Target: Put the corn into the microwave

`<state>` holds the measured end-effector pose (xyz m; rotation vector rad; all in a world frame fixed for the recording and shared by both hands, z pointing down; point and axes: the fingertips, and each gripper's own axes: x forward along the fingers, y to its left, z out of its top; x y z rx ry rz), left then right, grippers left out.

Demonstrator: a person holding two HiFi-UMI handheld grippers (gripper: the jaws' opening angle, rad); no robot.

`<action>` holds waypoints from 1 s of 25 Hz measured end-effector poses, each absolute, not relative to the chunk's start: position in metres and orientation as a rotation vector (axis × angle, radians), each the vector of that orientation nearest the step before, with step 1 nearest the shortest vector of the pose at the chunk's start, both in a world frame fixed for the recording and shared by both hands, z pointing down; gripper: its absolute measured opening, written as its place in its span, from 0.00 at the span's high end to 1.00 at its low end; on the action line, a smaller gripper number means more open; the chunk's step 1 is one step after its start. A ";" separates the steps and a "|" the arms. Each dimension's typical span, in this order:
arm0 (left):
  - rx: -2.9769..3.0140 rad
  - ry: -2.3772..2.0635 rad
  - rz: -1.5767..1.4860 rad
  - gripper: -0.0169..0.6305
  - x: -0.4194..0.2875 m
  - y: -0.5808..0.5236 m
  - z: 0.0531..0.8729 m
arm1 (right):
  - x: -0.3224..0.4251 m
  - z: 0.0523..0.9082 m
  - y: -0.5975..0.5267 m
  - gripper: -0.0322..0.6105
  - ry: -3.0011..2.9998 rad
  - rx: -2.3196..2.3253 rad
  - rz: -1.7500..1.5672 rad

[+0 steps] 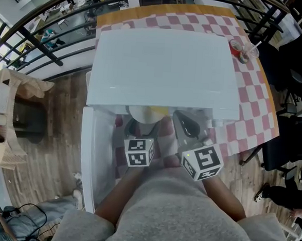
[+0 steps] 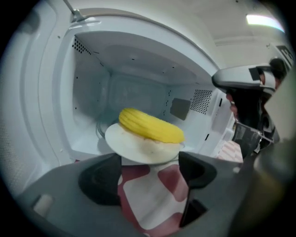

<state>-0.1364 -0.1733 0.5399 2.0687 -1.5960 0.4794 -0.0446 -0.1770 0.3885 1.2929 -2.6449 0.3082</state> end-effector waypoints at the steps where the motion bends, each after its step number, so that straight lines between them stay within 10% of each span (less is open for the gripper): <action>1: 2.063 -1.592 0.490 0.37 -0.136 -0.176 0.540 | -0.045 0.389 -0.177 0.95 -2.644 1.293 0.308; 16: 1.960 -1.571 0.558 0.55 -0.141 -0.191 0.536 | -0.039 0.390 -0.184 0.95 -2.631 1.330 0.315; 22: 1.869 -1.647 0.579 0.95 -0.154 -0.200 0.531 | -0.036 0.391 -0.183 0.95 -2.628 1.337 0.315; 25: 1.888 -1.647 0.586 0.95 -0.155 -0.206 0.526 | -0.036 0.392 -0.182 0.95 -2.623 1.339 0.317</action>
